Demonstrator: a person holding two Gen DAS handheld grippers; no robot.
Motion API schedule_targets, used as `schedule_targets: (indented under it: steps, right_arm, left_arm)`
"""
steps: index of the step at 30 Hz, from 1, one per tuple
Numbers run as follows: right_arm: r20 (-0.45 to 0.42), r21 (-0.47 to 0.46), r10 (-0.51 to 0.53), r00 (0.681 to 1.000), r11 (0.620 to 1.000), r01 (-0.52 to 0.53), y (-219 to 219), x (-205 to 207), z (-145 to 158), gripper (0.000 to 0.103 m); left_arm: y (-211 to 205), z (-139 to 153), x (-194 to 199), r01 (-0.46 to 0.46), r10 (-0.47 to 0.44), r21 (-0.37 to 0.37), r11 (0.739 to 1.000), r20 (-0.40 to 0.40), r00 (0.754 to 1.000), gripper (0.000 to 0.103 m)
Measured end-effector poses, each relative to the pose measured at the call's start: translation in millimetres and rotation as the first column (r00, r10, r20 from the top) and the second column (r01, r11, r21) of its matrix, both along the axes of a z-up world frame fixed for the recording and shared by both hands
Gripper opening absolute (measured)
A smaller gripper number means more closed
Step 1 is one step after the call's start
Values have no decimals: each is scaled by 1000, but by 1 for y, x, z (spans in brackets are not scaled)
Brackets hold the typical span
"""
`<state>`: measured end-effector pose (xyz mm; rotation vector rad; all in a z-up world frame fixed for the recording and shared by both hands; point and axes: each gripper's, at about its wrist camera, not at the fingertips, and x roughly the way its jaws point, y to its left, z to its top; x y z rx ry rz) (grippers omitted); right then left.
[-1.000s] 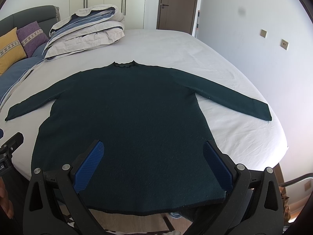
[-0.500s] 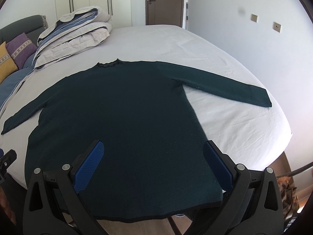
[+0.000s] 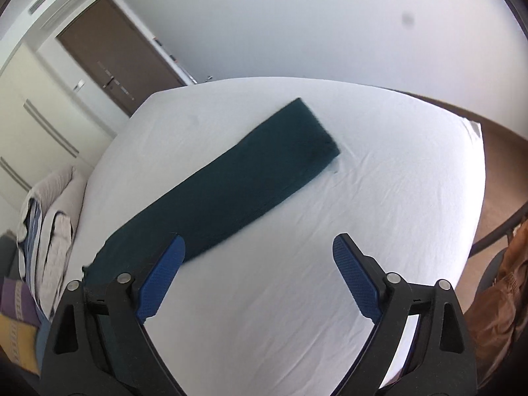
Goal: Fold small clothes
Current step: 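Grasp the sweater sleeve cuff with the right gripper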
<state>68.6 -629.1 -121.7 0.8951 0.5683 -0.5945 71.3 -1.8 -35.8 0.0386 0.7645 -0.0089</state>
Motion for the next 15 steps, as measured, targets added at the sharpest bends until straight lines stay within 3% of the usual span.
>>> schedule_targets:
  steps: [3,6,8,12,15]
  right_arm:
    - [41,62,-40,998,997,37,-40,7,-16,73]
    - [85,60,-27,996,998,22,-61,25,-16,73]
    - [95,70,-10,995,998,4,-73,40,-19,66]
    - [56,61,-6,998,998,3,-90,62,-24,28]
    - [39,33,11,999,999,-12,-94,77,-15,13]
  left_arm:
    - [0,0,10,-25,26,-40,999,30,999,103]
    - [-8,-7,24,-32,32,-21,999,-34,999,103]
    - [-9,-8,33,-56,53,-48,997,-65,997,103]
    - [-10,-4,48,-64,60,-97,993,-47,997,103]
    - [-7,-8,65,-36,17,-204,978,-91,996,103]
